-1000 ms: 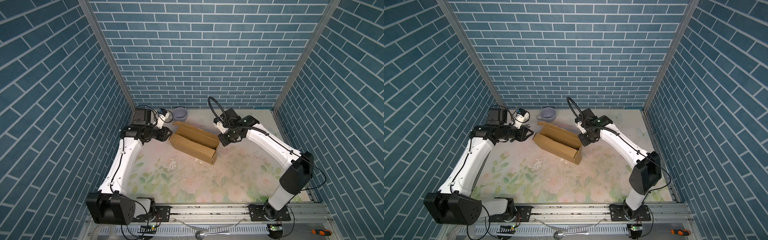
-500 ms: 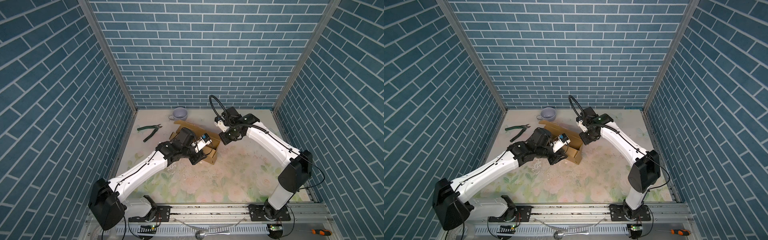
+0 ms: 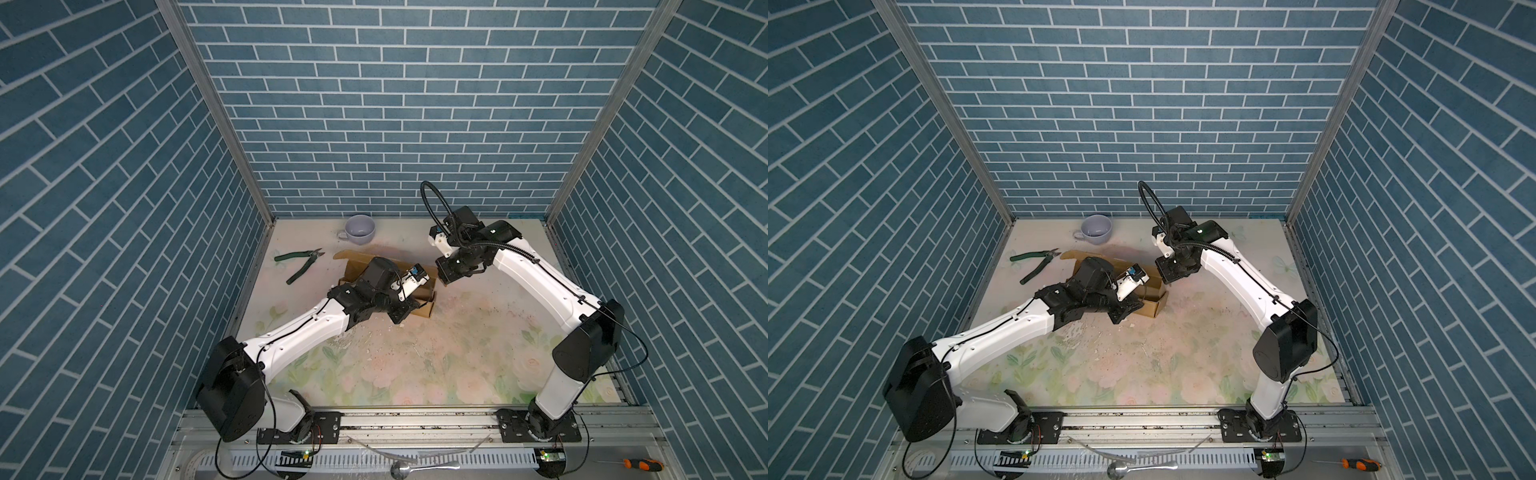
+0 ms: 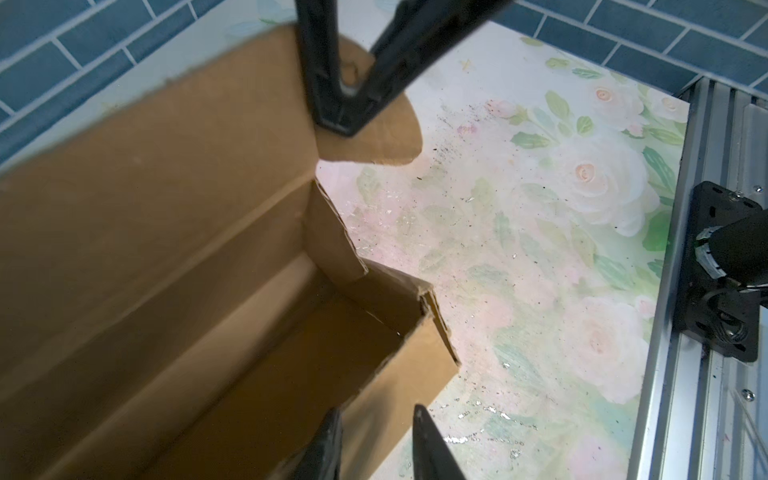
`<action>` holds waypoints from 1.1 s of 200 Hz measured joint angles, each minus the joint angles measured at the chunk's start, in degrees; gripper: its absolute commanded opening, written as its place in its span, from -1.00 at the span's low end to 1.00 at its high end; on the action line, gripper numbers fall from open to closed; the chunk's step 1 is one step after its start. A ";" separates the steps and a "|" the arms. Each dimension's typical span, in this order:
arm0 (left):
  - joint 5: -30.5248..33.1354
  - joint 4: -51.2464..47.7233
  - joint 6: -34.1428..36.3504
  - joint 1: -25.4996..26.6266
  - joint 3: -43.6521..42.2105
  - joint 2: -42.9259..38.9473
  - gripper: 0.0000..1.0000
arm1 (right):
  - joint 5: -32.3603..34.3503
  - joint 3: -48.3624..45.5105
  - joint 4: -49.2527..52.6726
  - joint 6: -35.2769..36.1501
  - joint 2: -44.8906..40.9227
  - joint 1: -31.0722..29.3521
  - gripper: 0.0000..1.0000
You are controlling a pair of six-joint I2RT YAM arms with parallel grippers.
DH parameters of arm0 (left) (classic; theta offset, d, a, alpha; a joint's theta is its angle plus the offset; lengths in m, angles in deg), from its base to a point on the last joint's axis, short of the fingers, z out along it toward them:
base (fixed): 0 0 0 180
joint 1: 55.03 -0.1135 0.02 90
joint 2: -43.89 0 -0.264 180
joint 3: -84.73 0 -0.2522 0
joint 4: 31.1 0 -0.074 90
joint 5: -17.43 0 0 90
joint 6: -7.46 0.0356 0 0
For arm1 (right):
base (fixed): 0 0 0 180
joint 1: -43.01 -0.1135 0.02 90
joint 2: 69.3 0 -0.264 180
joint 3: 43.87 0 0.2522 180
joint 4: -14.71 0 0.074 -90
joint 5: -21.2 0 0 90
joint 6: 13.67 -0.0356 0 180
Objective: Fold the paper box
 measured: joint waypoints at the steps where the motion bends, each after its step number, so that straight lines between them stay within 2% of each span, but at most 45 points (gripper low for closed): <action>1: 0.00 0.07 0.00 0.00 -0.04 0.11 -0.38 | -0.07 0.07 0.02 -0.20 0.02 0.00 -1.00; 47: 0.31 0.90 -0.48 -0.02 -1.20 1.29 -0.39 | -2.62 0.79 0.79 -7.69 1.88 0.00 -1.00; 75: 1.31 0.35 -0.66 -0.02 -1.20 -1.07 -0.30 | 0.28 0.79 1.90 -6.95 3.37 -0.02 -1.00; 110: 3.76 -0.55 -0.66 -1.11 -1.03 -10.01 -0.23 | 2.71 -0.96 -0.02 -3.87 2.43 0.00 -1.00; 131: 3.82 -1.07 -1.90 -4.70 -0.87 -14.97 -0.05 | 3.43 -5.46 -2.97 -2.05 0.35 0.00 -1.00; 155: 3.74 -2.75 -5.22 -11.08 0.00 -19.30 0.14 | 4.83 -12.79 -6.97 -0.33 -2.78 -0.07 -0.50; 173: 3.26 -4.50 -8.66 -15.56 1.97 -20.39 0.18 | 4.44 -16.61 -8.15 0.81 -4.79 -0.13 -0.23; 193: 2.43 -7.15 -11.45 -19.91 5.88 -18.95 0.18 | 0.90 -17.46 -8.46 1.42 -6.86 0.02 -0.08; 220: 1.88 -10.38 -13.25 -23.04 11.06 -14.12 0.12 | -6.97 -17.09 -8.68 0.90 -12.04 2.95 -0.05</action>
